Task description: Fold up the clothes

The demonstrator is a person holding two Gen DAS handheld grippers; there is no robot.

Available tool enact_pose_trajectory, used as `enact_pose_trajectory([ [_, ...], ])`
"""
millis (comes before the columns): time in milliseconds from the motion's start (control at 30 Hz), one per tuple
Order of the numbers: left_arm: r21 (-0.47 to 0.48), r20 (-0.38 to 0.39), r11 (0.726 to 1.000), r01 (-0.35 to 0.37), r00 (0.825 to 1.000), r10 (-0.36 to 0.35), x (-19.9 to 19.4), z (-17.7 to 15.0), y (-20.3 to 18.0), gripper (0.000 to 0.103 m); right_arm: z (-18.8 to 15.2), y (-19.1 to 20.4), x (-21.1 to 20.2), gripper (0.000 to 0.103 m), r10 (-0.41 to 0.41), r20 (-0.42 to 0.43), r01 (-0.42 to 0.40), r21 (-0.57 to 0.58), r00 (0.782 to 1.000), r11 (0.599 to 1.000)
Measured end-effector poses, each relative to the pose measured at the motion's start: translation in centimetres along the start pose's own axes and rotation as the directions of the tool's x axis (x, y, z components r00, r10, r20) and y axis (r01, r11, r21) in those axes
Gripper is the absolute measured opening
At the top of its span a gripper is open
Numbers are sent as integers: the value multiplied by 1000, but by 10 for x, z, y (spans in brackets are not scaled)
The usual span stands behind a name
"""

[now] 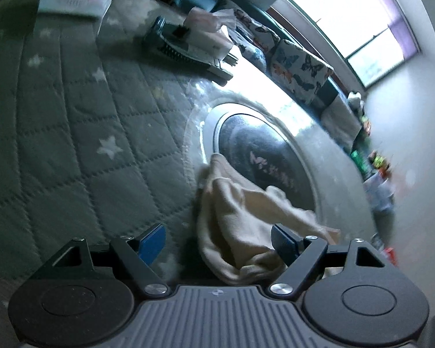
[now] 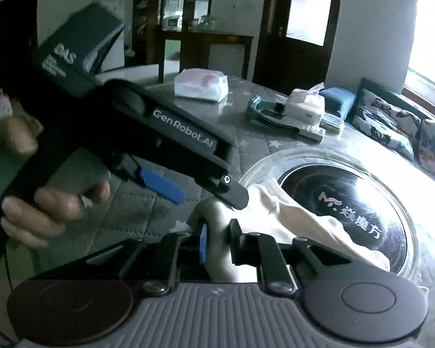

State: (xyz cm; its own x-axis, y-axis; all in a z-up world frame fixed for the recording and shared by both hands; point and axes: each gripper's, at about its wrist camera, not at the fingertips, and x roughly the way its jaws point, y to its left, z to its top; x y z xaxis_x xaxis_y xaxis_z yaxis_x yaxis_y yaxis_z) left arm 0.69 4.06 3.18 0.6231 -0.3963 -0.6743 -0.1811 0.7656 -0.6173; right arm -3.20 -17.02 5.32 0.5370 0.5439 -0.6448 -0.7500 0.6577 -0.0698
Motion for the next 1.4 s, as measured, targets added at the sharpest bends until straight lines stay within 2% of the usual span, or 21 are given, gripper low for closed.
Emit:
enact_pose_trajectory([
  [233, -131, -30, 991, 41, 999, -45, 17, -1, -1, 79, 3, -6, -13, 13, -1, 45, -1, 45, 999, 999],
  [333, -148, -27, 988, 52, 998, -57, 21, -1, -2, 59, 2, -7, -14, 13, 2, 53, -5, 49, 999, 999],
  [400, -154, -40, 986, 56, 997, -63, 26, -1, -2, 32, 1, -7, -13, 13, 12, 53, -15, 56, 999, 998],
  [467, -158, -42, 986, 48, 998, -56, 31, -1, -2, 21, -1, -7, -11, 13, 21, 50, -24, 63, 999, 998],
  [500, -156, -41, 987, 43, 998, -50, 33, -1, -2, 19, -3, -7, -11, 13, 25, 48, -28, 66, 999, 997],
  [600, -128, -40, 991, 28, 999, -33, 34, -2, -2, 18, -6, -10, -10, 15, 47, 40, -50, 82, 998, 995],
  [700, -116, -37, 993, 26, 999, -30, 34, -3, -2, 18, -12, -21, -18, 22, 39, 49, -44, 114, 998, 992],
  [767, -98, -33, 995, 19, 999, -22, 34, -4, -3, 18, -17, -33, -26, 22, 6, 50, -12, 139, 999, 990],
  [867, -86, -30, 996, 10, 999, -13, 34, -5, -5, 18, -30, -62, -34, 24, -85, 23, 79, 196, 996, 977],
  [933, -85, -27, 996, 9, 1000, -12, 34, -5, -5, 18, -39, -84, -38, 26, -149, -2, 145, 237, 989, 960],
  [1033, -78, -24, 997, 6, 1000, -7, 34, -6, -6, 18, -53, -117, -44, 41, -242, -44, 244, 295, 969, 924],
  [1167, -55, -16, 998, -9, 1000, 8, 34, -7, -9, 18, -76, -154, -47, 45, -315, -107, 331, 387, 943, 860],
  [1267, -37, -10, 999, -20, 1000, 20, 34, -7, -12, 18, -92, -175, -41, 46, -317, -138, 344, 465, 938, 816],
  [1400, -20, -5, 999, -33, 999, 33, 34, -8, -14, 18, -102, -184, -36, 46, -274, -124, 297, 535, 954, 791],
])
